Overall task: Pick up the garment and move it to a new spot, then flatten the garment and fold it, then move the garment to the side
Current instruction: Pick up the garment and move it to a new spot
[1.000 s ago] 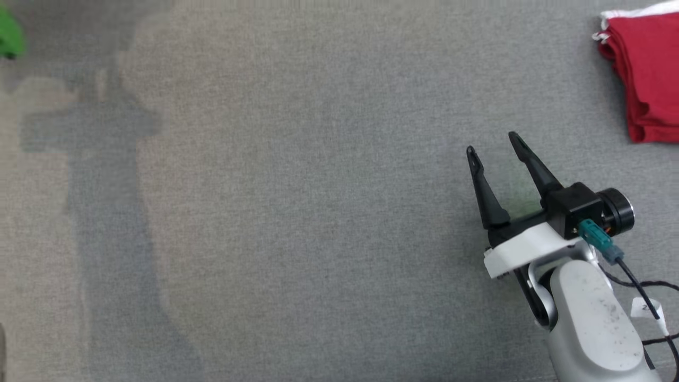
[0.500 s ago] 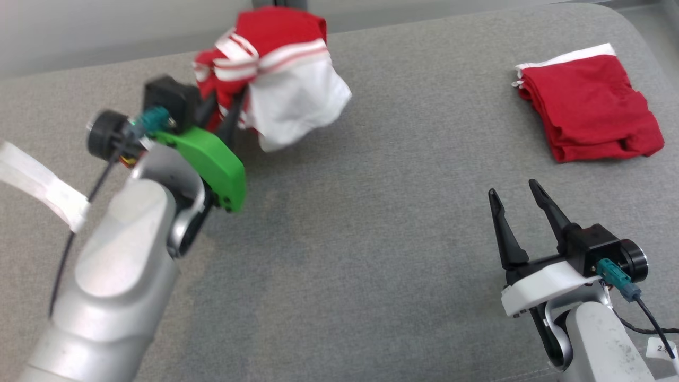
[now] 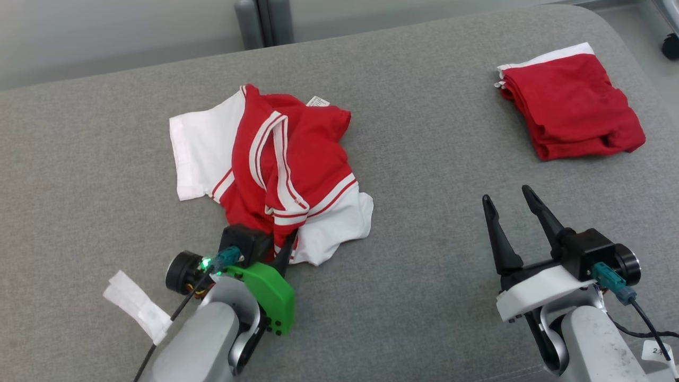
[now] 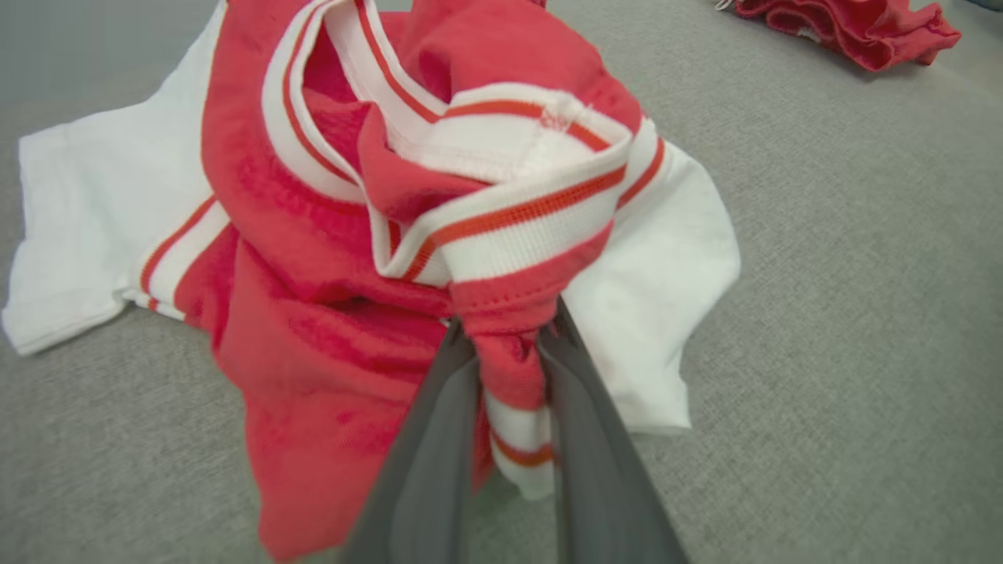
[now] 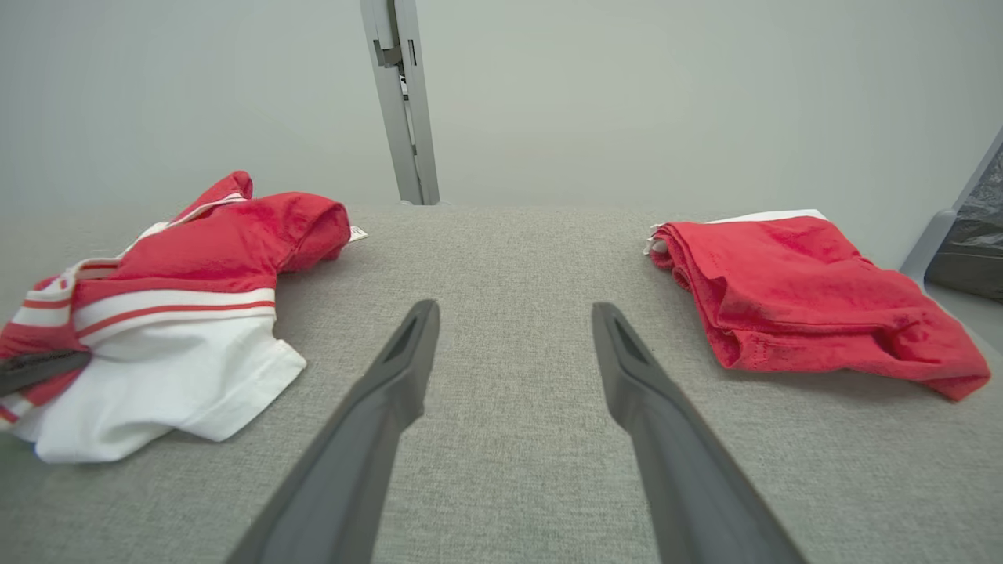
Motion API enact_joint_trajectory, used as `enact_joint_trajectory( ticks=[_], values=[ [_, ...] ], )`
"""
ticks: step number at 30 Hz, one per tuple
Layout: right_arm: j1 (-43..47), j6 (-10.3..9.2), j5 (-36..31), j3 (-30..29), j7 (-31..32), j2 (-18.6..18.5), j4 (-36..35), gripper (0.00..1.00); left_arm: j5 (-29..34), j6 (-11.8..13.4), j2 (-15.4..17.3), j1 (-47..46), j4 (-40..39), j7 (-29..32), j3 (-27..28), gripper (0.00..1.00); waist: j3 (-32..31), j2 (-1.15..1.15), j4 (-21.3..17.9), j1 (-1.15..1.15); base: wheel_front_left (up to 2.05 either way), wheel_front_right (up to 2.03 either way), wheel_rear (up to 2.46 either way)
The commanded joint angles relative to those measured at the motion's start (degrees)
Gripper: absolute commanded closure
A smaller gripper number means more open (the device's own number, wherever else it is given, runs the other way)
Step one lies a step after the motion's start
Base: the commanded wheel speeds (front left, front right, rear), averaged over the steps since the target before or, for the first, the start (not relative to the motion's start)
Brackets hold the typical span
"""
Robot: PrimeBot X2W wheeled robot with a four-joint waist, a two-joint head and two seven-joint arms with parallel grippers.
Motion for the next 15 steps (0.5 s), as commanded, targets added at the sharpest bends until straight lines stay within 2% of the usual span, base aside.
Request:
enact_joint_trajectory(
  ticks=[1, 2, 3, 4, 5, 15],
  values=[
    [0.16, -0.09, 0.40, 0.08, -0.26, -0.21, 0.26, 0.00, -0.47, 0.31, -0.23, 0.86, 0.75, -1.04, 0.30, 1.00, -0.18, 0.00, 0.28, 0.00, 0.00, 0.00, 0.00],
    [0.11, -0.09, 0.39, 0.17, -0.26, -0.20, 0.45, 0.00, -0.70, 0.38, -0.63, 1.14, 1.47, -1.89, 0.47, 0.94, -0.36, 0.00, 0.45, 0.00, 0.00, 0.00, 0.00],
    [0.10, -0.09, 0.33, 0.16, -0.26, -0.21, 0.63, 0.00, -1.02, 0.45, -1.05, 1.41, 2.06, -2.87, 0.66, 0.60, -0.61, 0.00, 0.67, 0.00, 0.00, 0.00, 0.00],
    [0.13, -0.09, 0.33, 0.21, -0.26, -0.21, 0.76, 0.00, -1.19, 0.43, -1.31, 1.62, 2.46, -3.77, 0.82, 0.35, -0.85, 0.00, 0.83, 0.00, 0.00, 0.00, 0.00],
    [0.16, -0.09, 0.37, 0.32, -0.26, -0.20, 0.96, 0.00, -1.48, 0.51, -1.65, 1.94, 3.04, -4.58, 1.00, 0.00, -1.18, 0.00, 1.05, 0.00, 0.00, 0.00, 0.00],
    [0.43, -0.09, -0.27, 0.05, -0.26, -0.21, 1.85, 0.00, -2.86, 1.14, -3.36, 5.16, 1.46, -9.44, 5.09, 0.00, -6.38, 0.00, 3.47, 0.00, 0.00, 0.00, 0.00]
  ],
)
